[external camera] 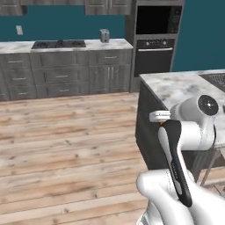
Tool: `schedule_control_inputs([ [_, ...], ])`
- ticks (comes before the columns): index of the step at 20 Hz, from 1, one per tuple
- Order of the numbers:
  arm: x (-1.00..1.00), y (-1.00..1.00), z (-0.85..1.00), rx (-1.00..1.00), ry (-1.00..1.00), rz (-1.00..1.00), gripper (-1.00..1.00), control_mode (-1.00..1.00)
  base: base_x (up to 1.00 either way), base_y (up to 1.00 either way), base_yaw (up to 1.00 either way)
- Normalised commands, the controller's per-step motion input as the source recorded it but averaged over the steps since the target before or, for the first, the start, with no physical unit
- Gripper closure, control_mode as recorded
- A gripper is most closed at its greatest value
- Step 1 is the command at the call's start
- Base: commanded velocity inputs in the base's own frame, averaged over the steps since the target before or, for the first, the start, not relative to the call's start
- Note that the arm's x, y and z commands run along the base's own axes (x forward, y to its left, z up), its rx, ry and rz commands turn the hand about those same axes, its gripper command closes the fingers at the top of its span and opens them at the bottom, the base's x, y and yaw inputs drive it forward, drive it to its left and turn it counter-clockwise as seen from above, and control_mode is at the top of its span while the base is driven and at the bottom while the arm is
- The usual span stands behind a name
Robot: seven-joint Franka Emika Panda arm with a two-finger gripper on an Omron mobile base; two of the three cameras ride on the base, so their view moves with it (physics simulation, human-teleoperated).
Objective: Retrieve the apple and peach from the fridge and place them into the bowl on the dining table.
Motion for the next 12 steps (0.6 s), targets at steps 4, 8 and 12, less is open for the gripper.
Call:
schedule_control_inputs([
  [4, 0.0, 0.0, 0.0, 0.0, 0.0, 0.0, 1.0, 1.0, -0.1, -0.64, -0.21],
  [8, 0.0, 0.0, 0.0, 0.0, 0.0, 0.0, 1.0, 1.0, 0.0, -0.75, -0.2],
  [12, 0.0, 0.0, 0.0, 0.0, 0.0, 0.0, 1.0, 1.0, 0.0, -0.74, -0.2],
])
